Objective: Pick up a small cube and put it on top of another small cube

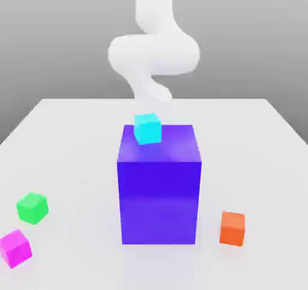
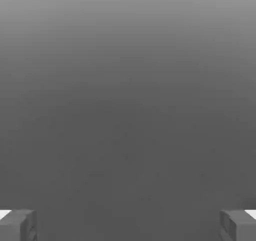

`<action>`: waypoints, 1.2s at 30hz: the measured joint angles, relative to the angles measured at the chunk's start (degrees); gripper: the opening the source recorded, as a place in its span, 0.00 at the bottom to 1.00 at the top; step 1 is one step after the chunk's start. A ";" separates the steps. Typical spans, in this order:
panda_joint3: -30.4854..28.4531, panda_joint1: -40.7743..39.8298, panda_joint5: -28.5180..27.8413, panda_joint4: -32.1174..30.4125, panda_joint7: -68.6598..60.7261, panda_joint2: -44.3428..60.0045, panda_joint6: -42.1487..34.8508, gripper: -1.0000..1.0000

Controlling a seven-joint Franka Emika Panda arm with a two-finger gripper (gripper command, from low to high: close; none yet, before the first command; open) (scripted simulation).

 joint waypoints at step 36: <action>-12.83 -17.42 18.89 -1.44 -6.85 68.38 25.96 0.00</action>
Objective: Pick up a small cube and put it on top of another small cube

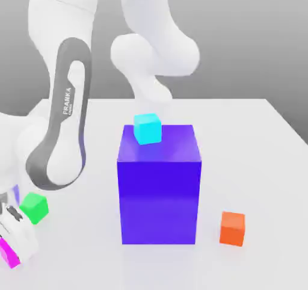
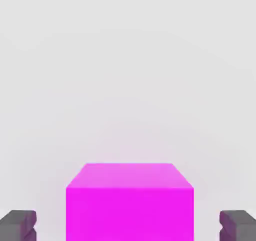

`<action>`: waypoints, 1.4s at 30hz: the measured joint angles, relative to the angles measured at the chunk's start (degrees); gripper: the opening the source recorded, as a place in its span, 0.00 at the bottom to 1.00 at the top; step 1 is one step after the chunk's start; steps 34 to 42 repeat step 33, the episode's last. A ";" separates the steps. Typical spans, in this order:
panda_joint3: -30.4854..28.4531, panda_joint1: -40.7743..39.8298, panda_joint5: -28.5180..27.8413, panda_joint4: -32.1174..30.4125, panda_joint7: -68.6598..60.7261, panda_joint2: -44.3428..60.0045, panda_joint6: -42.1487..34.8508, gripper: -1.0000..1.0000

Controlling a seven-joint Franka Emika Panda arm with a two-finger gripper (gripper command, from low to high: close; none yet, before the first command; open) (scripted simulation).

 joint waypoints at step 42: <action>-4.44 -6.48 -6.70 -19.16 -7.68 -16.54 3.35 1.00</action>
